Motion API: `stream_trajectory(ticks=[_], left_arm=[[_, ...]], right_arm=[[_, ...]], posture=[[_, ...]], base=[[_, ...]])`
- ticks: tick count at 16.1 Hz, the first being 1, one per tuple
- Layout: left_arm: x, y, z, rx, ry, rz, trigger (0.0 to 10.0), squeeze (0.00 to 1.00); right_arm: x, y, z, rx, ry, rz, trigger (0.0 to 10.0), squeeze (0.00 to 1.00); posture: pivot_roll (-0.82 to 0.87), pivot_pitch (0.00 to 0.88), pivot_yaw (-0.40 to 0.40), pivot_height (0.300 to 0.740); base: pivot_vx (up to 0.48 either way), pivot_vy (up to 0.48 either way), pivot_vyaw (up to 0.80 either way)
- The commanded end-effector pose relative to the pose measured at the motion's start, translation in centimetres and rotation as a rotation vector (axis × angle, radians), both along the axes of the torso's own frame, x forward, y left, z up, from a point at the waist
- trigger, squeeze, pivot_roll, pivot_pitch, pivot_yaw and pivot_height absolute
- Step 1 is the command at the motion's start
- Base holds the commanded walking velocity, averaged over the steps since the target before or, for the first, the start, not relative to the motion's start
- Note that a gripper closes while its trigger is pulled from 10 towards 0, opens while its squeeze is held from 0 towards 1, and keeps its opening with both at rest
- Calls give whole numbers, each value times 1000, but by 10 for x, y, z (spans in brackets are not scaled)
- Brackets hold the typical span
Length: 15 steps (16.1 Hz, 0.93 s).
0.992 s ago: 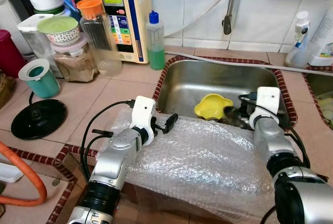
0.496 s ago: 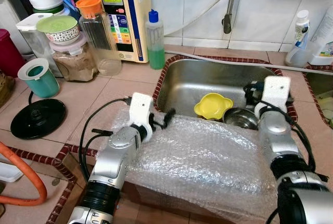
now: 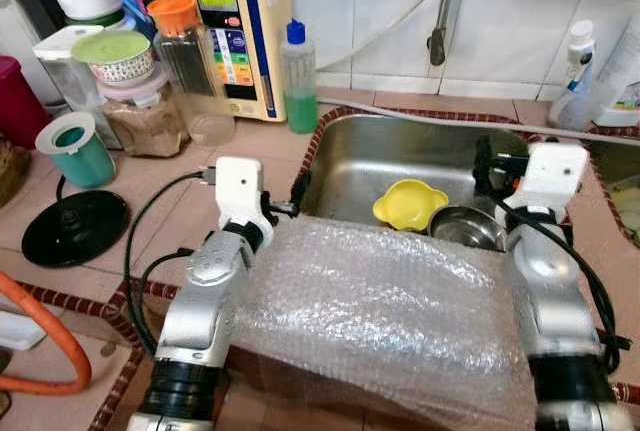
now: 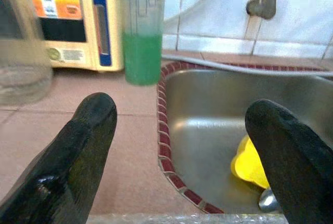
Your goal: Kitchen organization
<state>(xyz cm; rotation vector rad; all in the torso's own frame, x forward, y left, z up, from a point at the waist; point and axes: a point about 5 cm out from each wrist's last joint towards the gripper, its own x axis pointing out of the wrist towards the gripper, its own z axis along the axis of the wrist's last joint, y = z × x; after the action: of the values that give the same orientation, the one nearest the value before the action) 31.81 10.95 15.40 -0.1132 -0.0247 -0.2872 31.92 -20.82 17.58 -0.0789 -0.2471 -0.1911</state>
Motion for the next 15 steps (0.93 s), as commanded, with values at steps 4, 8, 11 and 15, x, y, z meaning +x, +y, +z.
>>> stream_trajectory(ticks=[4, 8, 11, 15], left_arm=[[-10, 16, -5, 21, 4, 33, 10000, 0], [-19, 18, -17, 4, 68, 36, 10000, 0], [-20, 20, -20, 10, 86, 47, 10000, 0], [-23, 21, -21, 23, 85, 45, 10000, 0]], right_arm=[[-22, 7, 10, 5, -10, 20, 10000, 0], [-32, 10, 4, 5, 72, 24, 10000, 0], [-32, 11, 5, 9, 86, 33, 10000, 0], [-34, 15, 3, 12, 111, 51, 10000, 0]], posture=[[-26, 0, 94, 740], [-40, 0, 95, 740], [-39, 0, 88, 740], [-32, 0, 77, 740]], base=[[0, 0, 0], [0, 0, -258], [0, 0, -483], [0, 0, -103]])
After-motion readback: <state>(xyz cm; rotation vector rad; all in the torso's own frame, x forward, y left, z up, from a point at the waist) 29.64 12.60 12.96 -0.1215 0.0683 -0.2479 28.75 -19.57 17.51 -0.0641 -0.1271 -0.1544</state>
